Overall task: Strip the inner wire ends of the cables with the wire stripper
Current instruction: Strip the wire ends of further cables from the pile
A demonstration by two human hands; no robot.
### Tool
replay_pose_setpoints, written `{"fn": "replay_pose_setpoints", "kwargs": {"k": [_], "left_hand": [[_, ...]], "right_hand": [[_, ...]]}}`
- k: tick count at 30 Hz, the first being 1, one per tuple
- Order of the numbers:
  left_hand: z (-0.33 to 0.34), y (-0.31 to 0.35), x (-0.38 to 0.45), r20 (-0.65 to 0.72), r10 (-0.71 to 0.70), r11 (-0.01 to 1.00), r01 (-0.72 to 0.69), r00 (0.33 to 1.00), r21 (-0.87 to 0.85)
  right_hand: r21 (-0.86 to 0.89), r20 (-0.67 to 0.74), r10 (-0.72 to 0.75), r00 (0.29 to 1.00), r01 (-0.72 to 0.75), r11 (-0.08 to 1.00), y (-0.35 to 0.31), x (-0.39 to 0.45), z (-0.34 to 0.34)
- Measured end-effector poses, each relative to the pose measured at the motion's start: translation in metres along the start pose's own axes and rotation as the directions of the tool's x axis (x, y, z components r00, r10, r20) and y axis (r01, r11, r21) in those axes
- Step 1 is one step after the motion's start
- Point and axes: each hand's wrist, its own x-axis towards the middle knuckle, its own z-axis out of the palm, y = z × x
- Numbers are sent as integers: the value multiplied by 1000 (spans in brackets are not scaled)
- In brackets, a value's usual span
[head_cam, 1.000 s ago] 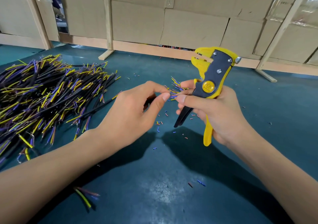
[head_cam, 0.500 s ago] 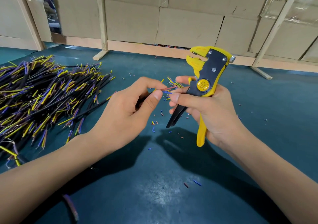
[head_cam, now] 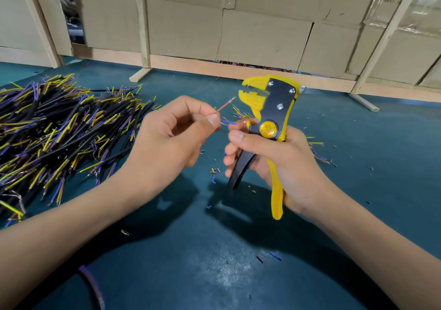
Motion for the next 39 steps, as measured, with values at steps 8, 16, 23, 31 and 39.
{"fn": "replay_pose_setpoints", "kwargs": {"k": [8, 16, 23, 31, 39], "left_hand": [[-8, 7, 7, -154, -93, 973, 57, 984, -222], [-9, 12, 11, -104, -241, 872, 168, 965, -460], [-6, 15, 8, -46, -243, 855, 191, 969, -481], [-4, 18, 7, -83, -226, 886, 169, 971, -432], [-4, 17, 7, -83, -160, 935, 124, 984, -332]], "right_hand": [[39, 179, 166, 970, -176, 984, -2, -5, 4], [51, 331, 161, 930, -188, 981, 0, -7, 5], [69, 350, 151, 924, -187, 980, 2, -8, 6], [74, 315, 142, 938, -173, 982, 3, -8, 8], [69, 276, 145, 950, -170, 983, 1, -9, 13]]}}
